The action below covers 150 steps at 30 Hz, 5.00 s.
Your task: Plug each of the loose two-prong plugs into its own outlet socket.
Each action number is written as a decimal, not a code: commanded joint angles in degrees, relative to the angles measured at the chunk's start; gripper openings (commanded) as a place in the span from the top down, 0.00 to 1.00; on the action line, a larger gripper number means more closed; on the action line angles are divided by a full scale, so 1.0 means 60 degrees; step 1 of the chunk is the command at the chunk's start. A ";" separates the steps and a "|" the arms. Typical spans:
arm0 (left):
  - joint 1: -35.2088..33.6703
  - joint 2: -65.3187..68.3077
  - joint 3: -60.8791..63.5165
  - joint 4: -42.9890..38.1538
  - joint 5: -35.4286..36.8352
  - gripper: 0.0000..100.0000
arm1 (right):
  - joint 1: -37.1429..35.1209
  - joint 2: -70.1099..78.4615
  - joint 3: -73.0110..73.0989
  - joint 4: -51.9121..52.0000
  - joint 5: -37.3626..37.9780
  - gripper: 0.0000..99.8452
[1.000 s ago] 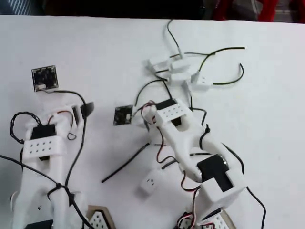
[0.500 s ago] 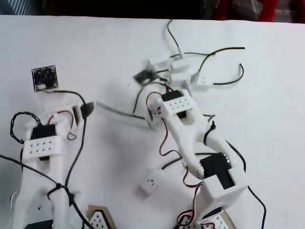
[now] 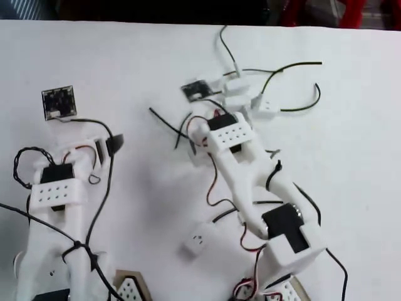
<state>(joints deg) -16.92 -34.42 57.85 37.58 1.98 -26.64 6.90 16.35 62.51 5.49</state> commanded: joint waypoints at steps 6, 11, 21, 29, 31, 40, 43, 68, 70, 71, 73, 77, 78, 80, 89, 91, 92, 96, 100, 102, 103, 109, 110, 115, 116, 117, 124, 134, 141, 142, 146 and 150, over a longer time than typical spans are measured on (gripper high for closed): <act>-0.0022 -0.0344 -0.0469 0.0015 0.0088 0.66 | -0.0286 -0.0403 -0.0366 0.0271 0.2872 0.83; -0.0007 -0.0344 -0.0469 0.0015 0.0073 0.66 | 0.0051 0.0549 -0.0498 0.0198 0.4059 0.83; 0.0227 -0.0344 -0.0469 0.0015 0.0059 0.66 | 0.0564 0.2381 -0.1582 0.0271 0.4352 0.85; 0.0227 -0.0344 -0.0454 0.0015 0.0059 0.66 | 0.0725 0.2396 -0.2139 0.0330 0.4366 0.98; 0.0227 -0.0344 -0.0454 0.0015 0.0059 0.66 | 0.0740 0.2396 -0.2315 0.0637 0.4337 0.98; 0.0227 -0.0344 -0.0454 0.0015 0.0059 0.66 | -0.0095 0.2659 -0.2930 0.2806 0.3165 0.94; 0.0212 -0.0344 -0.0454 0.0015 0.0059 0.66 | -0.0095 0.3055 -0.2974 0.3011 0.3004 0.86; 0.0227 -0.0344 -0.0454 0.0015 0.0059 0.66 | 0.0154 0.3216 -0.3751 0.3377 0.3399 0.93; 0.0227 -0.0344 -0.0454 0.0015 0.0059 0.66 | 0.0154 0.3201 -0.3751 0.3377 0.3414 0.93; 0.0227 -0.0344 -0.0454 0.0015 0.0059 0.66 | 0.0154 0.3187 -0.3751 0.3377 0.3443 0.93; 0.0227 -0.0344 -0.0454 0.0015 0.0059 0.66 | 0.0154 0.3128 -0.3766 0.3377 0.3473 0.98; 0.0227 -0.0344 -0.0454 0.0015 0.0059 0.66 | 0.0125 0.2703 -0.3780 0.3626 0.3473 0.98; 0.0227 -0.0344 -0.0454 0.0015 0.0059 0.66 | 0.0125 0.2469 -0.3780 0.3773 0.3473 0.98; 0.0212 -0.0359 -0.0469 0.0015 0.0059 0.66 | 0.0081 0.1810 -0.3766 0.4051 0.3443 0.98; 0.0418 -0.0418 -0.1949 0.0923 0.0073 0.66 | -0.0491 -0.1238 -0.3707 0.4022 0.1758 0.98; 0.0608 -0.0418 -0.2271 0.1260 0.0073 0.66 | -0.0535 -0.1678 -0.3692 0.3846 0.1377 0.98; 0.0740 -0.0418 -0.2418 0.1407 0.0073 0.66 | -0.0535 -0.1853 -0.3692 0.3744 0.1201 0.98; 0.1267 -0.0418 -0.2842 0.1656 0.0059 0.65 | -0.0828 -0.2615 -0.3311 0.3319 0.0615 0.98; 0.1897 -0.0418 -0.3179 0.1656 0.0073 0.65 | -0.1487 -0.3802 -0.2081 0.2674 0.0557 0.98; 0.2190 -0.0418 -0.3311 0.1656 0.0103 0.65 | -0.1604 -0.4549 -0.1275 0.2073 0.0542 0.98; 0.2337 -0.0418 -0.3385 0.1656 0.0103 0.65 | -0.1604 -0.4930 -0.0791 0.1692 0.0542 0.98; 0.3128 -0.0432 -0.3458 0.1656 0.0073 0.65 | -0.1575 -0.6850 0.2037 -0.0564 0.0527 0.98; 0.3245 -0.0432 -0.3458 0.1656 0.0073 0.65 | -0.1575 -0.7055 0.2418 -0.0872 0.0527 0.98; 0.3685 -0.0857 -0.3355 0.1670 0.0059 0.65 | -0.1560 -0.7568 0.3619 -0.2147 0.0176 0.98; 0.3744 -0.1106 -0.3341 0.1685 0.0059 0.65 | -0.1546 -0.7568 0.3722 -0.2337 -0.0059 0.98; 0.3802 -0.1385 -0.3326 0.1788 0.0059 0.65 | -0.1546 -0.7568 0.3795 -0.2469 -0.0205 0.98; 0.4872 -0.2923 -0.3062 0.2901 -0.0923 0.65 | -0.1604 -0.7656 0.4000 -0.2982 -0.0747 0.98; 0.3656 -0.3201 -0.2154 0.2022 -0.0791 0.66 | -0.1546 -0.7670 0.4308 -0.2996 -0.0747 0.98; 0.2615 -0.3114 -0.1641 0.1626 -0.0352 0.66 | -0.1707 -0.8564 0.4440 -0.2689 -0.0747 0.98; 0.2733 -0.3114 -0.1436 0.1436 -0.0352 0.66 | -0.1868 -0.8886 0.4571 -0.2645 -0.0747 0.98; 0.3714 -0.3201 -0.0996 0.1143 -0.0425 0.66 | -0.2454 -0.9692 0.5216 -0.2703 -0.0747 0.98; 0.4813 -0.3216 -0.1597 0.2095 -0.1114 0.66 | -0.2381 -0.9707 0.5348 -0.2703 -0.0747 0.98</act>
<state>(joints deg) 5.76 -52.35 52.04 46.46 -1.19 -40.35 -49.54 48.97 46.33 1.45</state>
